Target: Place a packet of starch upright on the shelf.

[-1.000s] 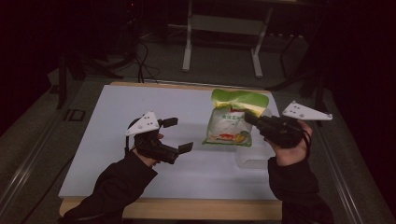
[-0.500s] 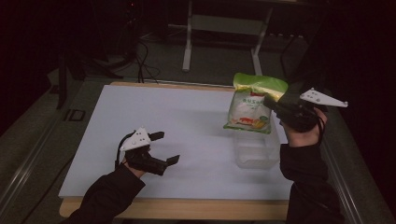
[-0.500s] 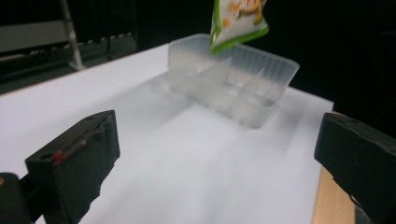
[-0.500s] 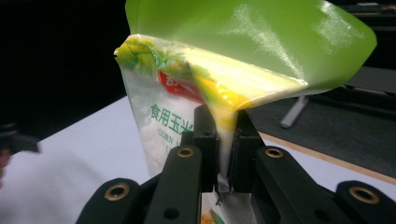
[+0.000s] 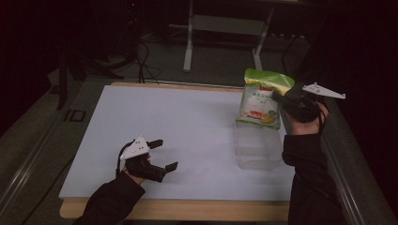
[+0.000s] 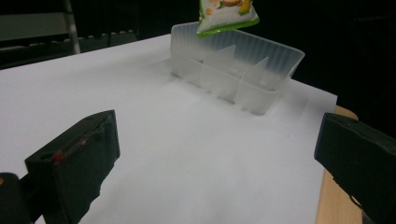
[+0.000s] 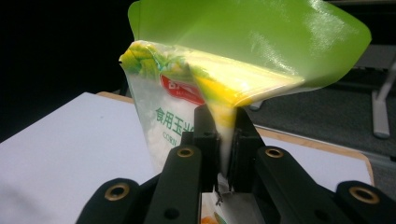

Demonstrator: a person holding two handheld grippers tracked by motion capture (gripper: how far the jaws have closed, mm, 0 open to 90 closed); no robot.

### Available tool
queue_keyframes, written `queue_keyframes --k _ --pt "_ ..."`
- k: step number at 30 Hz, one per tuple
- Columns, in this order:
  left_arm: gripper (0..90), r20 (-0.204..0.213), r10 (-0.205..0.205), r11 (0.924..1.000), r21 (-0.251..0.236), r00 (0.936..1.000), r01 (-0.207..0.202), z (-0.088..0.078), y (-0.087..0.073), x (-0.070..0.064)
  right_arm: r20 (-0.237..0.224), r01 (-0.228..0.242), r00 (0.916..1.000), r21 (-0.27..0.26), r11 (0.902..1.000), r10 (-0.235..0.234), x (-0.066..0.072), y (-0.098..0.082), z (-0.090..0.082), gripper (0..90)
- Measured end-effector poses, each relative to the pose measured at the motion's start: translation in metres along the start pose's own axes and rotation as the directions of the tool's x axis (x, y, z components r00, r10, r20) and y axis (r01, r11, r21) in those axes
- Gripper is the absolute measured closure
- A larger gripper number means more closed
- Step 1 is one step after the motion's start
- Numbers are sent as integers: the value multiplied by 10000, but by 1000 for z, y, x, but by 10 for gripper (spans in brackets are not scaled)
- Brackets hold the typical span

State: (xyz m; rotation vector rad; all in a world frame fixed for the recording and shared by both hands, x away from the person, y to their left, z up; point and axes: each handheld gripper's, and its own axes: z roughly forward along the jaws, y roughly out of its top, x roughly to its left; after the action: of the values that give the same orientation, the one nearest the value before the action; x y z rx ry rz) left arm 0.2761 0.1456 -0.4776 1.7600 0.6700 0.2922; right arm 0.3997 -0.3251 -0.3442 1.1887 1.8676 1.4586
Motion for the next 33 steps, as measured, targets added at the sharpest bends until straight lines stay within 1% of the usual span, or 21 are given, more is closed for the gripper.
queue_keyframes --k 2,6,8,11,14,16,18,20,23,25,28,31,33 --pt "7 -63 147 9998 111 9999 -146 2 -2 -1 79 -120 9999 47 9999 119 -5 -1 5 844" --pt "7 -201 692 9975 -125 9974 -694 3 -4 -3 120 -466 9988 118 9988 465 -14 -3 16 844" --pt "7 -163 831 9964 -171 9964 -834 3 -4 -5 139 -486 9987 204 9986 483 -17 -5 23 844" --pt "7 -31 739 9971 -196 9973 -739 3 -4 -5 326 -451 9985 432 9980 437 -20 -7 32 844" --pt "7 -4 627 9977 -251 9980 -627 2 -4 -4 541 -386 9979 593 9975 354 -23 -10 38 844" --pt "7 13 557 9980 -287 9984 -557 1 -5 -3 556 -416 9977 625 9972 382 -24 -11 40 844" --pt "7 46 486 9984 -283 9988 -485 1 -6 -2 388 -589 9977 691 9959 564 -27 -15 45 844" --pt "7 51 416 9987 -303 9991 -414 1 -7 -1 264 -622 9978 762 9952 603 -28 -18 48 844" --pt "7 77 376 9988 -302 9993 -374 1 -8 0 295 -571 9981 1000 9934 544 -27 -23 54 844" --pt "7 88 357 9990 -265 9993 -355 1 -8 0 189 -729 9973 1103 9912 712 -29 -27 56 844" --pt "7 105 260 9992 -312 9996 -257 0 -9 1 118 -773 9970 1187 9899 765 -28 -33 58 843" --pt "7 95 263 9991 -326 9996 -260 0 -9 1 30 -827 9966 1233 9889 829 -27 -37 59 844" --pt "7 81 239 9991 -363 9997 -236 -1 -9 2 42 -874 9961 1360 9868 876 -28 -39 59 844"
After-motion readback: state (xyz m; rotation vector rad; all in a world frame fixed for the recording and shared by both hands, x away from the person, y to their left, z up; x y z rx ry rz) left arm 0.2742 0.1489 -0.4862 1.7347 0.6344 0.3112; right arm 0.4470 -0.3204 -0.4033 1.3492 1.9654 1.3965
